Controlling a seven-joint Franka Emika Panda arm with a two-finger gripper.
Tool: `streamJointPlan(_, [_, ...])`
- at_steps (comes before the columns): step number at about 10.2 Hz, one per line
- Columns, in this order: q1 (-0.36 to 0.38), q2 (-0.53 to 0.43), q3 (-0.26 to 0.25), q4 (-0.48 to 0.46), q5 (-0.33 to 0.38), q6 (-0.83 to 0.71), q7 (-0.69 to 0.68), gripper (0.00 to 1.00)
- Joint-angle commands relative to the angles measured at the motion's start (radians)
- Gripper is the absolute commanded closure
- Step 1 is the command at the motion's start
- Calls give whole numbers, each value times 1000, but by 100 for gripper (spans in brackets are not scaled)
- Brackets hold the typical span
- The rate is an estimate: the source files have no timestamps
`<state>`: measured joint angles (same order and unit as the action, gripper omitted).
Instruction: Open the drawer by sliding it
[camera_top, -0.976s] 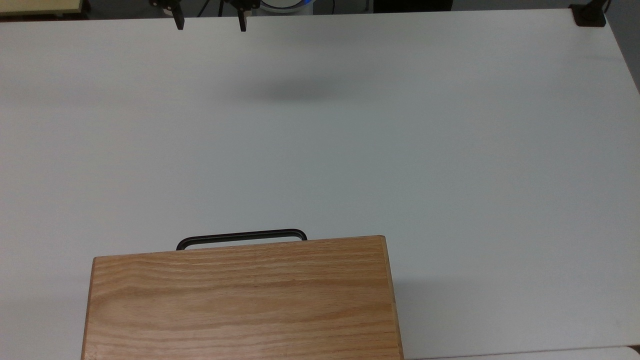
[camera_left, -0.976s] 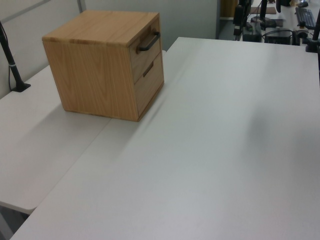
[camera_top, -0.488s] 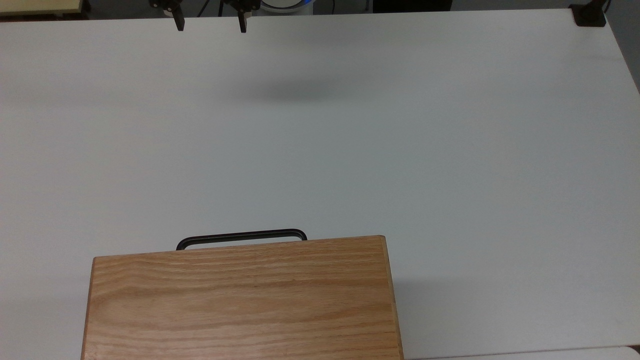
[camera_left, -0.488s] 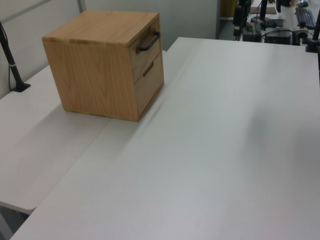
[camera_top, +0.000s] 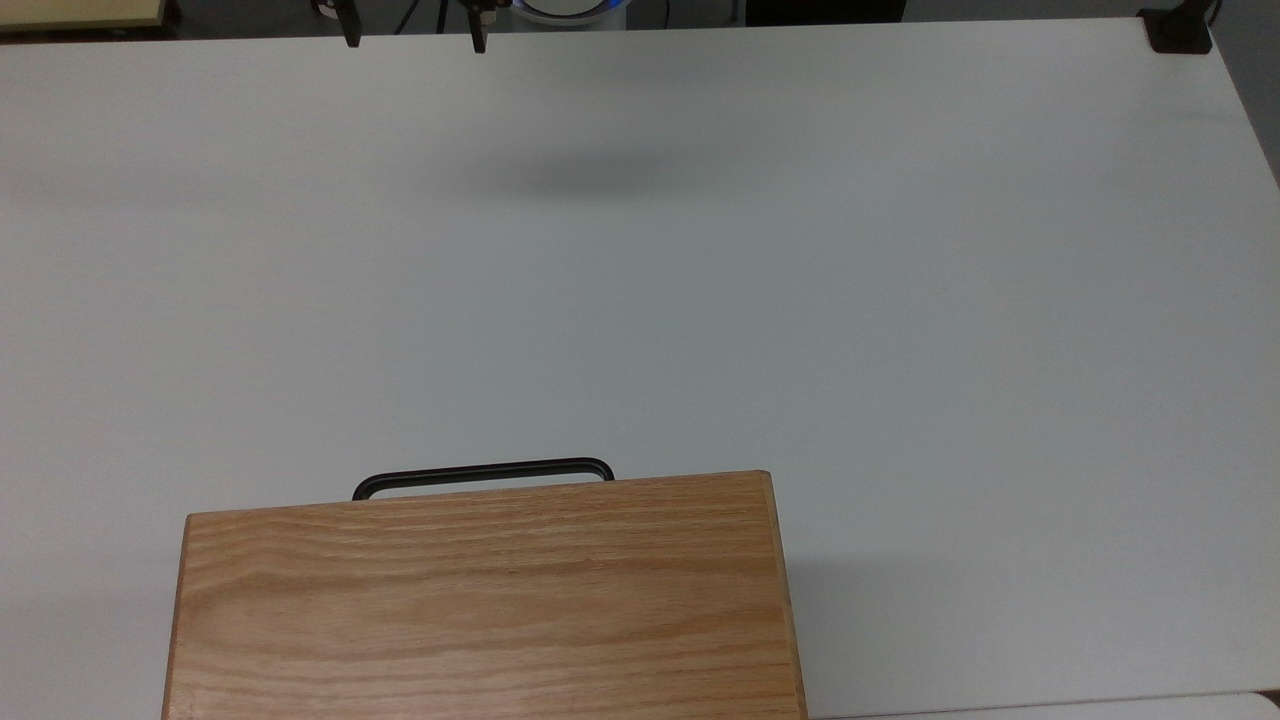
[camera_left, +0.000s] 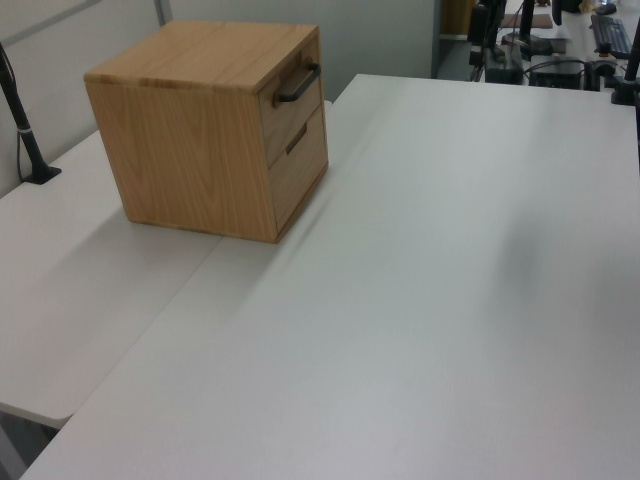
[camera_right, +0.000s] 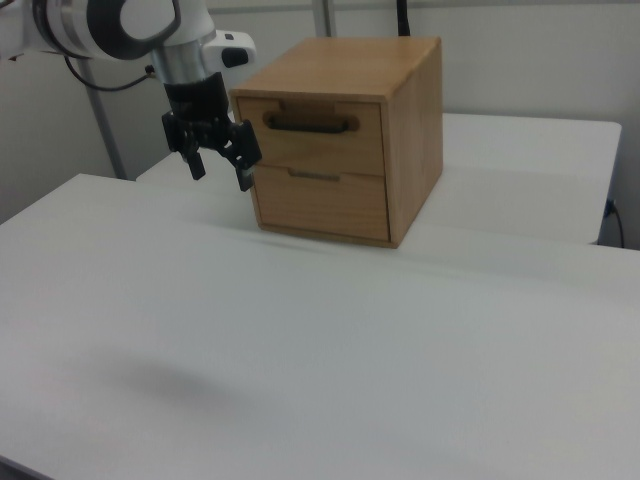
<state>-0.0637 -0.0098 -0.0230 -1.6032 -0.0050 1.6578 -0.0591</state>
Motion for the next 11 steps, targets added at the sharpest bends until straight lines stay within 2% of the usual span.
streamJointPlan(1, [27,27,8,46,-1,-4,395,0])
streamJointPlan(3, [31,63,9,62,31,80,685,0])
streamJointPlan(4, [57,95,-1,63,61,156,820,0])
streamJointPlan(5, [68,137,-8,65,77,260,995,0])
streamJointPlan(6, [65,168,-9,66,130,393,1116,0])
streamJointPlan(7, [62,203,-11,68,170,510,1199,0])
streamJointPlan(8, [61,224,-9,74,186,555,1216,0])
streamJointPlan(9, [65,260,-9,141,209,577,1232,0])
streamJointPlan(10, [71,296,-8,179,212,633,1236,12])
streamJointPlan(11, [71,315,-6,181,212,742,1227,40])
